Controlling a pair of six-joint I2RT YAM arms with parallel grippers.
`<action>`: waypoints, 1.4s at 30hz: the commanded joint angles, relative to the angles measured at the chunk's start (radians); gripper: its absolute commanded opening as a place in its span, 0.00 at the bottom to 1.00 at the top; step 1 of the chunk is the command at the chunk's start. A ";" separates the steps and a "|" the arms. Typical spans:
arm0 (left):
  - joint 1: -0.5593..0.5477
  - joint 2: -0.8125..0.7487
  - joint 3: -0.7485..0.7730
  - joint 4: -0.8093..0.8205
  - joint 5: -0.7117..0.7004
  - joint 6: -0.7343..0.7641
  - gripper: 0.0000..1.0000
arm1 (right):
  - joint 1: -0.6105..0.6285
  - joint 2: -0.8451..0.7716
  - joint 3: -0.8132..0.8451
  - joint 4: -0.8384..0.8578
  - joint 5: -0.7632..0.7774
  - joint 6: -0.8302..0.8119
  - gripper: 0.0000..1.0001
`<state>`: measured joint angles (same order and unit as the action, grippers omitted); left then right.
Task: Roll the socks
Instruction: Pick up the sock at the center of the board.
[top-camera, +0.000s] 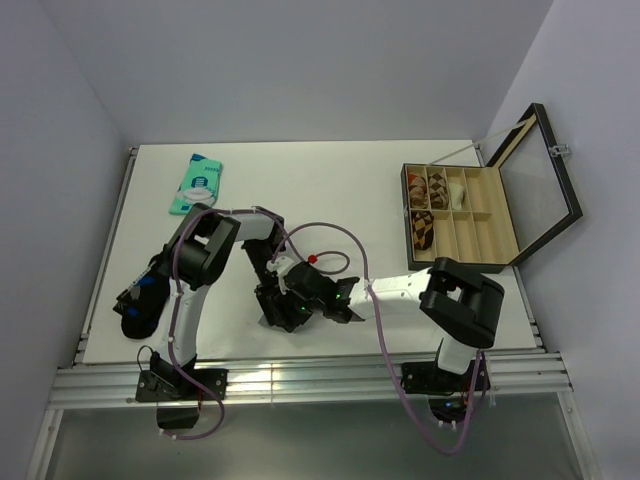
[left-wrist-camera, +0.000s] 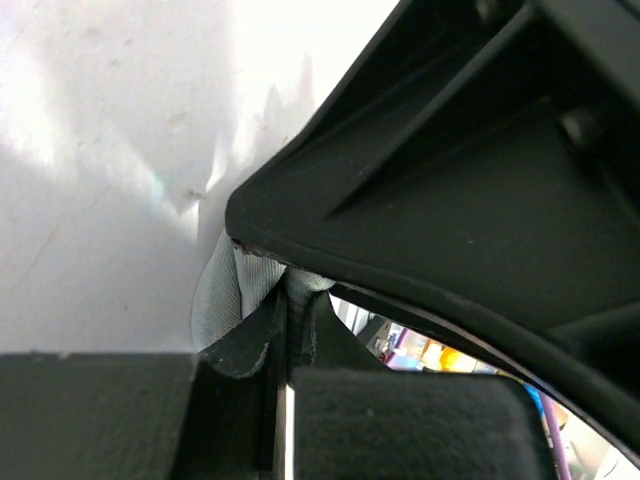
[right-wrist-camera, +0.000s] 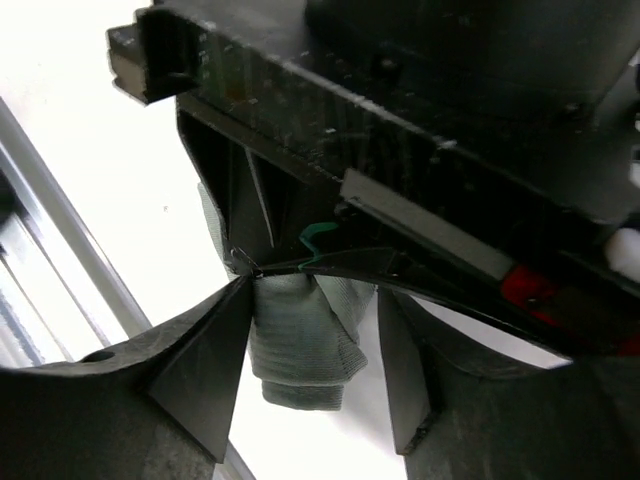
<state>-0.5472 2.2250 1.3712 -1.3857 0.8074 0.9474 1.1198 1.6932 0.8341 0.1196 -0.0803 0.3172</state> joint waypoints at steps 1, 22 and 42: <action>-0.007 0.010 0.008 0.117 -0.071 0.044 0.00 | -0.029 0.051 0.016 0.020 -0.084 0.022 0.58; 0.033 -0.036 0.089 0.050 0.015 0.065 0.30 | -0.029 0.085 -0.036 -0.023 -0.007 0.109 0.00; 0.269 -0.146 0.187 0.160 -0.016 -0.127 0.25 | -0.051 -0.009 -0.070 -0.035 0.057 0.213 0.00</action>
<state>-0.3344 2.1643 1.5021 -1.2556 0.7799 0.8814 1.0889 1.7153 0.8104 0.1860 -0.1055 0.5095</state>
